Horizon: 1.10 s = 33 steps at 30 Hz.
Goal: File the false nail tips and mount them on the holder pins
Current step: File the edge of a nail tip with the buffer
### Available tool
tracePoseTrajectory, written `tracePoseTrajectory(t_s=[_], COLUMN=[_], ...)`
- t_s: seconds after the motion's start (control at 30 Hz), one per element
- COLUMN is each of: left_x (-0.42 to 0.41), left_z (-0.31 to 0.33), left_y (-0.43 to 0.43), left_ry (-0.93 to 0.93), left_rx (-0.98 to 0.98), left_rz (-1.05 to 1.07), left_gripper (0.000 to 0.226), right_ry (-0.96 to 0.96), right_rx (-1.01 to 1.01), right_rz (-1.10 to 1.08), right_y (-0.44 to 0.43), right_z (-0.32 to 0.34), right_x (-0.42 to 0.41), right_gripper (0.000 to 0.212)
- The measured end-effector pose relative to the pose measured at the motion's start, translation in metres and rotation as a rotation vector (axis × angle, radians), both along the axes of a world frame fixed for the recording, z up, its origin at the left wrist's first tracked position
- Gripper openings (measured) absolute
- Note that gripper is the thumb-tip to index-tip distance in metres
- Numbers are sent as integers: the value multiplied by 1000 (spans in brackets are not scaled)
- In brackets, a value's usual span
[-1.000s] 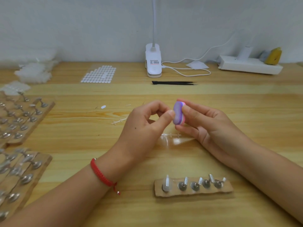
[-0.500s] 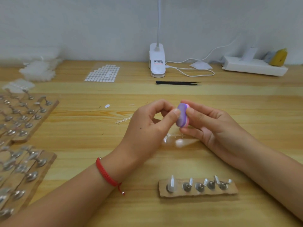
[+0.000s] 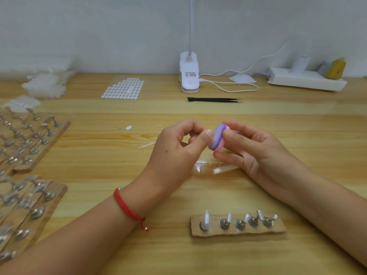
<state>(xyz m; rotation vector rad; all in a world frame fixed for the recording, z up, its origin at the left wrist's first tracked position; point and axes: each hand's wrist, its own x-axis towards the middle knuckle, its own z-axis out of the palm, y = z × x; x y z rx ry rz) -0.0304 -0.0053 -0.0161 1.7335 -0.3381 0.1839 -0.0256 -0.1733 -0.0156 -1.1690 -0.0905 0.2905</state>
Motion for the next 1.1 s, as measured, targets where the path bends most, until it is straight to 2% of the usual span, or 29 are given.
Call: tracePoseTrajectory(t_s=[0.13,0.27,0.37,0.53,0.67,0.8,0.93,1.03,1.1], left_x=[1,2,3,1,2,0,1,1,1], left_z=[0,-1,-2,0,1,0,1,0,1], left_y=[1,1,3,1,1,0,1,1,1], left_ry=[18,53,59,62,56,61,51,66,61], left_rx=[-7,-26,-45,-21,-25,-23,-28,-33,-40], left_rz=[14,-2,29,11,41,12,19,13,28], left_gripper=[23,22,22,22,22,22,23,23,23], right_ry=[-4,24,-11,43,11,76,24,48,19], right_rx=[-62,21,-43,72,-33,123,13,77,-8], right_rz=[84,10,63,-19,74,-33,44,-15,42], right_y=[1,-1,1,-1,2,-1,1,-1,-1], right_z=[1,0,-1,1,1,0,0,0,1], right_x=[-1,1,0,1,-1,3,1,2,1], right_gripper=[30,23,21,25,23,25,22,27,28])
